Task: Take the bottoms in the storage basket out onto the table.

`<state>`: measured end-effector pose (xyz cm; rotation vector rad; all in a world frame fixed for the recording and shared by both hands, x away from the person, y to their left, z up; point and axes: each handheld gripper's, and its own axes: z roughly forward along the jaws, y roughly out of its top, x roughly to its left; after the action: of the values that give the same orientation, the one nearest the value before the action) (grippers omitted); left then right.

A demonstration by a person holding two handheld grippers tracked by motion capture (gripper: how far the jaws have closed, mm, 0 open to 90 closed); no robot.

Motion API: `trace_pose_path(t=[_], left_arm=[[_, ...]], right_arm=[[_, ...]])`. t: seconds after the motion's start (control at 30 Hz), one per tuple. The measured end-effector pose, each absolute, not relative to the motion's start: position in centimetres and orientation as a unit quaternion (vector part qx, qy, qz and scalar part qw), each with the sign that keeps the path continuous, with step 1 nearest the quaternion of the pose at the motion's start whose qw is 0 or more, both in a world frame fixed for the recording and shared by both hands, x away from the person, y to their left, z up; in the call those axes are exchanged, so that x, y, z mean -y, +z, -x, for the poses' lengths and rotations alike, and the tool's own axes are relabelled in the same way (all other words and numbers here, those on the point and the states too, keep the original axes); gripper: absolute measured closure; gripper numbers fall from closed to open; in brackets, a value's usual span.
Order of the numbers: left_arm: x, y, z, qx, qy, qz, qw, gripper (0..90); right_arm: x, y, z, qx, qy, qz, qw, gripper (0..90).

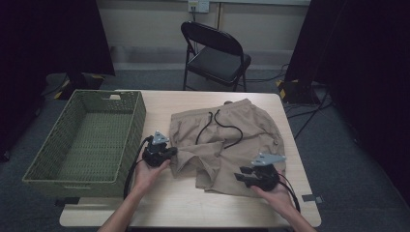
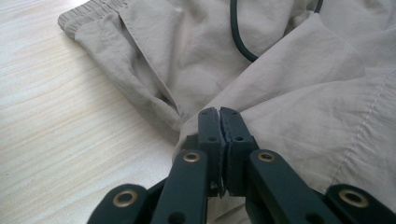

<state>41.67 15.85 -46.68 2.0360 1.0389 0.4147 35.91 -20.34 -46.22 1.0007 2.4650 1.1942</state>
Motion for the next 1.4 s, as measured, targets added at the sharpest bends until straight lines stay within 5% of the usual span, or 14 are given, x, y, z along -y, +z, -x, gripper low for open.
trace_pose_path(t=[0.27, 0.9, 1.13, 1.4], left_arm=[[-16.0, -46.8, -41.7, -0.410, 0.165, -0.804, 0.398, 87.9], [-16.4, -46.1, -41.6, -0.423, 0.175, -0.790, 0.409, 81.0], [-13.9, -44.3, -42.2, -0.388, 0.146, -0.800, 0.435, 73.4], [-10.4, -47.5, -44.5, -0.390, 0.111, -0.817, 0.410, 69.7]], right_arm=[[14.9, -49.0, -39.3, -0.873, 0.351, -0.315, 0.128, 62.1], [16.6, -48.6, -32.1, -0.904, 0.338, -0.255, 0.057, 62.5], [17.9, -46.5, -37.4, -0.841, 0.401, -0.343, 0.117, 63.4], [16.6, -48.9, -41.9, -0.846, 0.351, -0.369, 0.154, 60.6]])
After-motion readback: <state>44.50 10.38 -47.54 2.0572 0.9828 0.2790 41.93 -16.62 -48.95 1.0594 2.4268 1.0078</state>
